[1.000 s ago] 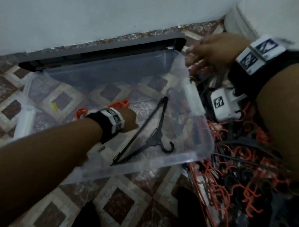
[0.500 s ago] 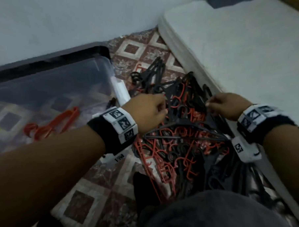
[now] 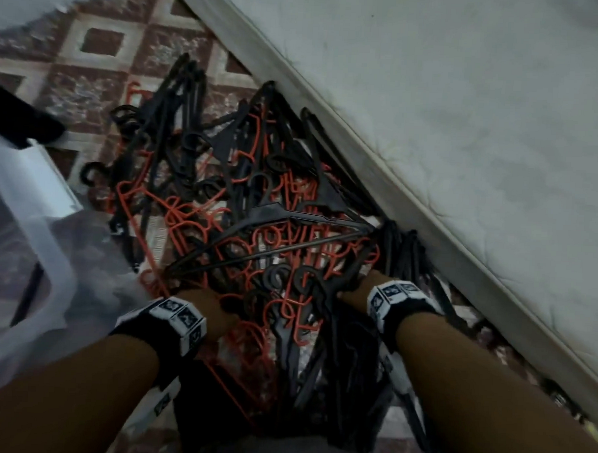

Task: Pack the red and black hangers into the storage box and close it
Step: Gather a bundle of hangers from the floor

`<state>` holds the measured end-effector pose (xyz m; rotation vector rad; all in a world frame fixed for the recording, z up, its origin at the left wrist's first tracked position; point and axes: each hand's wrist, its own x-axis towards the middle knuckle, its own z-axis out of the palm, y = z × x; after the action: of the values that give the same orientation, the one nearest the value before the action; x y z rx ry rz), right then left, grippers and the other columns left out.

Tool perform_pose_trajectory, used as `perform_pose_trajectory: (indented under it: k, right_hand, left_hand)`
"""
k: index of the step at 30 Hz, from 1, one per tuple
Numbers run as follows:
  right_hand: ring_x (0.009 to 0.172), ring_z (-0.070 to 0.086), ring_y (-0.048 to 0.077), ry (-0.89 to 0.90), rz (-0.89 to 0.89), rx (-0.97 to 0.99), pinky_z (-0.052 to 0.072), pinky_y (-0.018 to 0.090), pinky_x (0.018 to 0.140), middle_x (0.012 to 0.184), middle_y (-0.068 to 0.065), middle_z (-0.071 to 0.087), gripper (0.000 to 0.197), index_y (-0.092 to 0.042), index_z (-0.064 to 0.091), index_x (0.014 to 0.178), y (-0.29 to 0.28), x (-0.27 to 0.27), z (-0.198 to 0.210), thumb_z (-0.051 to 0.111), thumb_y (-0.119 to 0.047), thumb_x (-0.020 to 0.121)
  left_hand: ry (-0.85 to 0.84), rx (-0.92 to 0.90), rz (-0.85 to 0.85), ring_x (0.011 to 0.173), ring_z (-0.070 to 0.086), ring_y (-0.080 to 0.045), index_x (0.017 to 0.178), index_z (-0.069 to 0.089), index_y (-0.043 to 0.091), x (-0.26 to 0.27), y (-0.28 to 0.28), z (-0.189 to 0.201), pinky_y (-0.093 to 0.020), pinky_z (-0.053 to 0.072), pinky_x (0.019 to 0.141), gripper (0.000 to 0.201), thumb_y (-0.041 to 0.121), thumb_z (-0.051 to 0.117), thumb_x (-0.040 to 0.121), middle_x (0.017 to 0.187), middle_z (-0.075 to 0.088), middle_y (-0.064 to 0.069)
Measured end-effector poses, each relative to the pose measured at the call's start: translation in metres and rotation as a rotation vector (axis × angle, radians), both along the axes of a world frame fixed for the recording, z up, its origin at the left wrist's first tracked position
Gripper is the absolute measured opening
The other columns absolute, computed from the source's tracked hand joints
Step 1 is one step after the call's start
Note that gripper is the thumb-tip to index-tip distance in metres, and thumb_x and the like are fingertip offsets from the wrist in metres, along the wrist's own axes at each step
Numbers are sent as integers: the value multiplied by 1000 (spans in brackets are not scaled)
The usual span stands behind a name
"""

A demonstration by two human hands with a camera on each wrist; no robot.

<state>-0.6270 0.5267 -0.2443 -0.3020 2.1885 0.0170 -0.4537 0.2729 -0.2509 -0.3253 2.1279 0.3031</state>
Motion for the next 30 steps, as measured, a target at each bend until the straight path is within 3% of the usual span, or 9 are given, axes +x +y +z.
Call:
perform_pose_trajectory:
  k: [3,7,10,13,16,19,24,27,30]
  right_hand:
    - [130,44,36,60,-90,62,39,41,107,146,9,43,71,-21,44,143,-3,6,-7,52,-65,88]
    - [120,53,37,148,-259,-120,44,38,102,139,20,42,66,-22,49,138,-14,3,-3,63,-59,85]
    - [115,61,25,102,-277,-519,46,36,104,130,8,58,55,-22,55,137,-26,7,3,66,-46,88]
    - [121,59,16,82,-387,-741,44,35,108,135,2,59,55,-23,50,141,-33,12,7,67,-33,90]
    - [128,49,28,385,-392,-580,41,39,109,141,11,47,58,-20,50,140,-27,14,0,66,-39,88]
    - [134,36,37,359,-280,-244,38,45,108,144,15,37,72,-22,44,142,-22,25,-2,62,-61,83]
    - [129,32,37,346,-75,-82,42,46,99,139,15,31,70,-21,45,137,-39,35,-7,57,-65,84]
    - [123,34,36,382,-33,-143,42,43,99,134,15,32,56,-17,54,132,-55,37,-11,60,-52,90]
    - [128,31,37,346,-2,-208,39,45,106,140,13,27,57,-18,51,138,-70,39,-16,61,-48,91]
  left_hand:
    - [37,130,205,93,65,-20,138,45,33,0,13,-12,-30,51,78,56,63,47,91,124,62,-2]
    - [100,242,402,94,62,-17,151,21,34,3,22,-15,-24,46,76,83,67,56,84,132,60,-2]
    - [213,283,510,112,60,-18,144,36,37,9,17,-10,-29,48,92,68,59,61,85,134,59,0]
    - [329,356,672,101,67,-19,128,49,42,12,10,-1,-37,54,89,44,51,64,87,118,66,6]
    - [384,264,762,82,69,-24,114,55,32,12,5,2,-33,54,74,28,45,62,90,100,68,9]
    - [460,-1,811,79,67,-30,97,59,16,16,-3,-2,-32,50,73,26,41,58,91,81,69,-5]
    - [334,-51,1178,96,62,-46,116,58,-12,38,-13,-18,-51,53,85,58,38,62,88,112,61,-34]
    - [196,86,1171,106,61,-42,134,51,4,36,-3,-20,-41,51,92,79,62,63,81,126,60,-23]
    - [239,258,1196,101,64,-39,127,57,19,25,0,-22,-46,53,91,83,71,61,63,119,65,-18]
